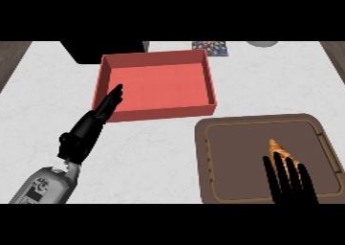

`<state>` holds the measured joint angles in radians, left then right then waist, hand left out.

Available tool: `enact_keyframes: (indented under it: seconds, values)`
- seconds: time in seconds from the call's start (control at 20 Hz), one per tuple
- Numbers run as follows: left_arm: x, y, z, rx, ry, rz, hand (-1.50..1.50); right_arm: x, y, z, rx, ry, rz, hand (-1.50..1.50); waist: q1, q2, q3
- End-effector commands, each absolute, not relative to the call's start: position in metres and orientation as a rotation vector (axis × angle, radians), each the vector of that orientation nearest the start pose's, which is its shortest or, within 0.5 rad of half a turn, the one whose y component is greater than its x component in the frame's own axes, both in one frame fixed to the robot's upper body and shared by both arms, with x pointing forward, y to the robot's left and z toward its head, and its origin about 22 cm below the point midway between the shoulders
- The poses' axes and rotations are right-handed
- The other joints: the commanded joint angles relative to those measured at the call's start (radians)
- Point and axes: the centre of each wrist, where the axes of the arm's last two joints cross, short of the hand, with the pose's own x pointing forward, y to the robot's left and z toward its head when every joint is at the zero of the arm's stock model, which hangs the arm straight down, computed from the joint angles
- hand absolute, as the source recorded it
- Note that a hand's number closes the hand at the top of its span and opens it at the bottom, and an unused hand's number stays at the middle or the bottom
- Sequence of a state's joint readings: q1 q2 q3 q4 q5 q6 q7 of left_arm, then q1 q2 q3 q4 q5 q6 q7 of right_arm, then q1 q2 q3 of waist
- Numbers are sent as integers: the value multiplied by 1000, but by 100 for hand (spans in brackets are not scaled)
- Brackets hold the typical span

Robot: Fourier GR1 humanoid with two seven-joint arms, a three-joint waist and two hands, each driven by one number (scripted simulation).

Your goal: Pick the croissant from the tray and place it in the cardboard box

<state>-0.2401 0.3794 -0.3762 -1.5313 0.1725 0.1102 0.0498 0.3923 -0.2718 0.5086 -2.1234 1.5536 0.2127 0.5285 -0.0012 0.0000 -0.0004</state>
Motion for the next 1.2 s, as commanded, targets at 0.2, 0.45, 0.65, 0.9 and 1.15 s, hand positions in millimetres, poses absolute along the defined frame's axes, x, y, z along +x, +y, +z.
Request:
enact_keyframes:
  seconds: [0.2, 0.45, 0.65, 0.9, 1.15]
  values:
    - [282, 210, 34, -42, -1595, -451, 0, 158, -207, 31, -1292, -913, 1210, -150, -1, 0, 1]
    - [280, 199, 27, -37, -1605, -433, 0, 168, -221, 27, -1308, -920, 1192, -150, -3, 0, 0]
    - [289, 222, 22, -35, -1595, -443, 0, 166, -202, 18, -1312, -986, 1227, -150, -3, 0, 0]
    - [287, 232, 29, -30, -1600, -440, 0, 179, -210, 4, -1316, -910, 1258, -150, 1, 1, 0]
    - [291, 197, 34, -31, -1602, -460, 0, 171, -211, -2, -1279, -902, 1252, -150, -2, 0, 0]
